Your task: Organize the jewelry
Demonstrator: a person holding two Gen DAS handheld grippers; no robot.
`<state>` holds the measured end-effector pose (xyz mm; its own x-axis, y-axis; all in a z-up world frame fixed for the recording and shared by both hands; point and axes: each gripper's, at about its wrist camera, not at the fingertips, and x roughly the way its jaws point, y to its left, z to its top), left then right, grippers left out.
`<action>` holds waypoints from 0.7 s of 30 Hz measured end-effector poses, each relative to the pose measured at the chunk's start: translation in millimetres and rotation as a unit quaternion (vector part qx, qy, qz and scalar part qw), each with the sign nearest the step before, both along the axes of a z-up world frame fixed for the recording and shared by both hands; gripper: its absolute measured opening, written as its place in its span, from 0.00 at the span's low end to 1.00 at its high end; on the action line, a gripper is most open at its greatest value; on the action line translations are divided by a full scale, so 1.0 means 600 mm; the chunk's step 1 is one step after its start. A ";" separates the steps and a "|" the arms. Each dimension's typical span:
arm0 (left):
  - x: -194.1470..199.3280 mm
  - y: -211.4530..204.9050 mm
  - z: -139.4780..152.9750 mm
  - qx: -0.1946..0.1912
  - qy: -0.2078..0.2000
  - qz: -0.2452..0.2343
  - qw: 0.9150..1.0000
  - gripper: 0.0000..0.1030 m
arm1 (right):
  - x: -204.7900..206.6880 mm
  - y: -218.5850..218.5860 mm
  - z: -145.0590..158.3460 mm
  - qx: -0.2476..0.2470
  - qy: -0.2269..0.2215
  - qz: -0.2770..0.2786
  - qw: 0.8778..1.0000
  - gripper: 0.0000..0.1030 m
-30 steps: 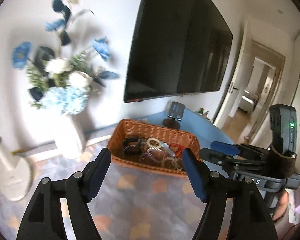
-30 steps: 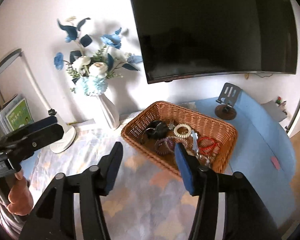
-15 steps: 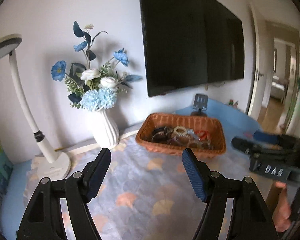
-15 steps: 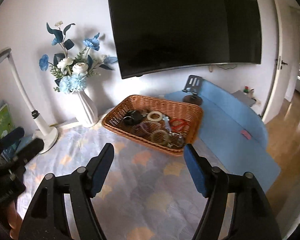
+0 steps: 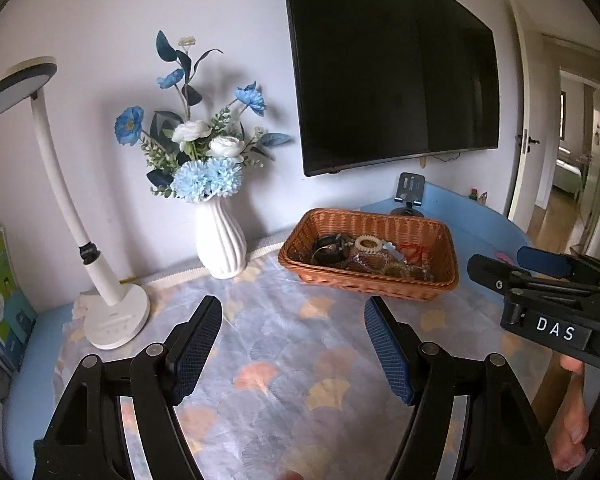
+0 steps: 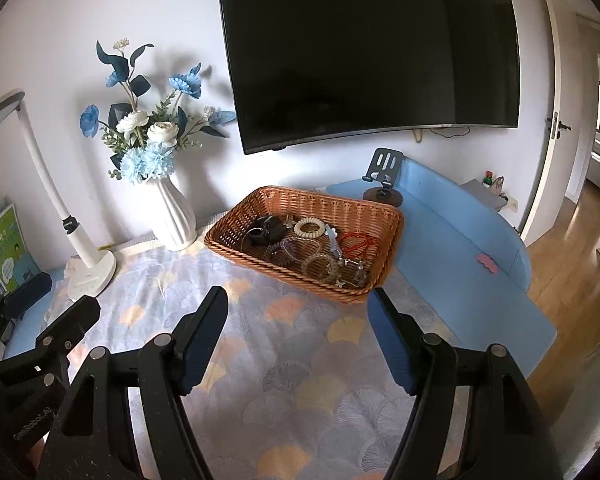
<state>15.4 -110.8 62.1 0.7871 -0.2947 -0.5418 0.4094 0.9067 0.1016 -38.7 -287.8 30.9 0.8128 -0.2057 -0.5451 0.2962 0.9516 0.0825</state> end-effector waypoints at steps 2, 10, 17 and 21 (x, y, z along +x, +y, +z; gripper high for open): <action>0.002 -0.002 -0.001 -0.004 0.004 0.000 1.000 0.73 | 0.002 -0.001 -0.002 0.001 0.003 -0.002 1.000 0.72; 0.006 -0.015 -0.011 -0.003 0.013 -0.005 1.000 0.73 | 0.006 -0.008 -0.014 0.006 0.013 -0.007 1.000 0.73; 0.013 -0.017 -0.016 -0.009 0.026 -0.006 1.000 0.73 | 0.008 -0.011 -0.017 0.014 0.018 -0.005 1.000 0.73; 0.010 -0.018 -0.016 -0.009 0.025 -0.008 1.000 0.73 | 0.008 -0.012 -0.019 0.017 0.018 -0.008 1.000 0.73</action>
